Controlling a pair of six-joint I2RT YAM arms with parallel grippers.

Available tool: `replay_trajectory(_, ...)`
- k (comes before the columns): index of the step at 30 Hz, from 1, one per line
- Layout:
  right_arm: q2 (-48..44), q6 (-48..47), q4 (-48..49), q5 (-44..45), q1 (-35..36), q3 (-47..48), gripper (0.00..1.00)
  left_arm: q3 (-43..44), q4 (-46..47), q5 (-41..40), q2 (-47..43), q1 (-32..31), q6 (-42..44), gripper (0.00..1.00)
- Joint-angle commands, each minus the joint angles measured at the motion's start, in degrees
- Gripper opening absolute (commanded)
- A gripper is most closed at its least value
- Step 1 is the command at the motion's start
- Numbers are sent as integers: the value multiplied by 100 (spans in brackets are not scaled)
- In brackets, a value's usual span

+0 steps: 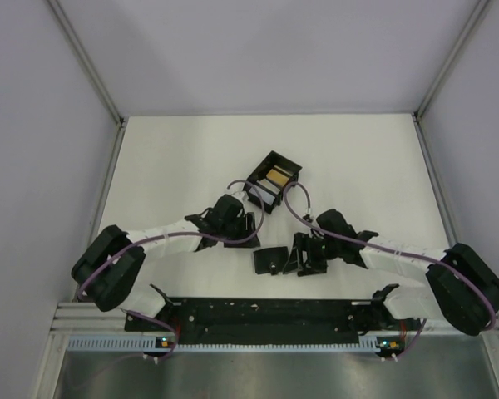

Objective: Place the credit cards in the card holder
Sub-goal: Open the card holder at the center of the board.

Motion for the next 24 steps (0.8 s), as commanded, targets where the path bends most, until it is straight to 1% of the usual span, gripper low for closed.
replay_trajectory(1,347,322,230,-343,-7,231,65,110,17,9,126,16,43,59)
replay_trajectory(3,646,366,361,-475,-7,371,65,57,35,62,214,8,42,58)
replay_trajectory(5,936,471,545,-554,-16,495,65,-22,35,114,275,8,25,53)
replay_trajectory(8,1165,639,1081,-459,-16,705,66,-215,43,45,232,16,-80,50)
replay_trajectory(10,1402,561,1074,-309,-16,1047,67,-390,35,-96,92,16,-238,46)
replay_trajectory(12,1709,376,899,-142,-33,1530,68,-575,70,-158,-49,8,-352,46)
replay_trajectory(14,2139,288,889,-238,-24,2127,68,-672,79,-123,-128,16,-397,44)
replay_trajectory(17,2562,200,951,-335,-33,2656,68,-760,79,-61,-216,16,-537,42)
replay_trajectory(19,2633,-2,750,-230,-94,2981,68,-804,-52,-297,-400,8,-634,43)
replay_trajectory(21,2442,-300,189,146,-182,3193,68,-796,-228,-613,-637,16,-661,47)
replay_trajectory(22,2318,-484,-75,366,-235,3272,68,-735,-325,-641,-743,16,-661,51)
replay_trajectory(23,2161,-695,-312,629,-279,3351,68,-656,-430,-937,-857,25,-643,56)
replay_trajectory(24,2028,-854,-567,875,-332,3456,69,-568,-536,-1071,-962,25,-608,58)
